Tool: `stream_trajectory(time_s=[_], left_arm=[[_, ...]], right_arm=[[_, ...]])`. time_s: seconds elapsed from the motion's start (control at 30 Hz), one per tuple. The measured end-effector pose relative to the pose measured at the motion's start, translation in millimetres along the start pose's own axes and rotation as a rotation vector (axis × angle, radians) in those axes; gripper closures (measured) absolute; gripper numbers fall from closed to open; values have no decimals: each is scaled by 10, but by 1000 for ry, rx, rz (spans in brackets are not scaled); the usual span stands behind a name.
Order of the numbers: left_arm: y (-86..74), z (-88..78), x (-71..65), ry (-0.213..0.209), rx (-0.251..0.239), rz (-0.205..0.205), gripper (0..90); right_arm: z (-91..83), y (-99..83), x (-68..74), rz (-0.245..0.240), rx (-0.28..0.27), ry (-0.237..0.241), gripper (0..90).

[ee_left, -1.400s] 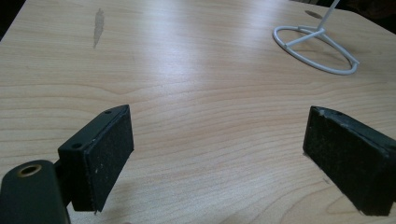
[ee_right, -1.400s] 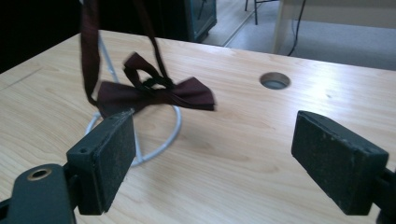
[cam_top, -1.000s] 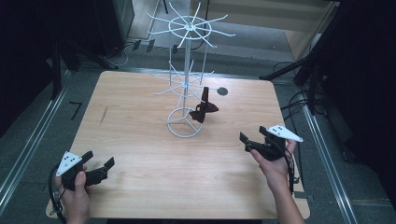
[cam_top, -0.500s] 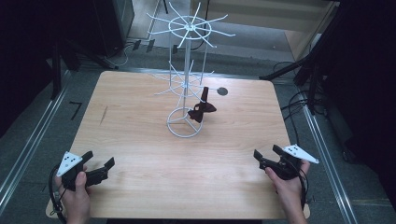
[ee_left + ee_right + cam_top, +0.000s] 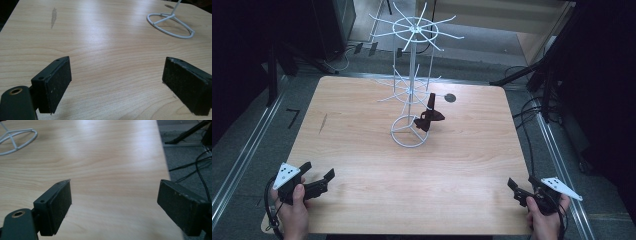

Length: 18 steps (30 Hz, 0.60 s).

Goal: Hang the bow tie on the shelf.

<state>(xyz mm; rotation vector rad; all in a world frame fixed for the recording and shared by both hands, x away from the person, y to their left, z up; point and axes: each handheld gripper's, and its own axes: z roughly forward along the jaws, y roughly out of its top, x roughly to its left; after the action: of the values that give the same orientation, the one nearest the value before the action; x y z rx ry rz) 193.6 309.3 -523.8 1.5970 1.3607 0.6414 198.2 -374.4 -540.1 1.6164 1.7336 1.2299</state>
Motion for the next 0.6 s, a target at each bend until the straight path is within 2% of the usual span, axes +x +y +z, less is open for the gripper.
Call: stream_trajectory(time_s=[0.13, 0.27, 0.3, 0.4, 0.6], left_arm=[[2, 1, -5, 5, 4, 1, 94], [2, 3, 0, 4, 5, -1, 94], [2, 2, 1, 3, 4, -1, 94], [1, 0, 1, 6, 3, -2, 94], [2, 4, -2, 10, 5, -2, 94]], right_arm=[[-120, -91, -145, 42, -2, -13, 128], [-155, -127, -190, 55, -9, -22, 129], [-150, -131, -181, 63, -8, -24, 129], [-104, -156, -159, 29, 1, -39, 131], [-53, -134, -72, 21, 17, -40, 131]])
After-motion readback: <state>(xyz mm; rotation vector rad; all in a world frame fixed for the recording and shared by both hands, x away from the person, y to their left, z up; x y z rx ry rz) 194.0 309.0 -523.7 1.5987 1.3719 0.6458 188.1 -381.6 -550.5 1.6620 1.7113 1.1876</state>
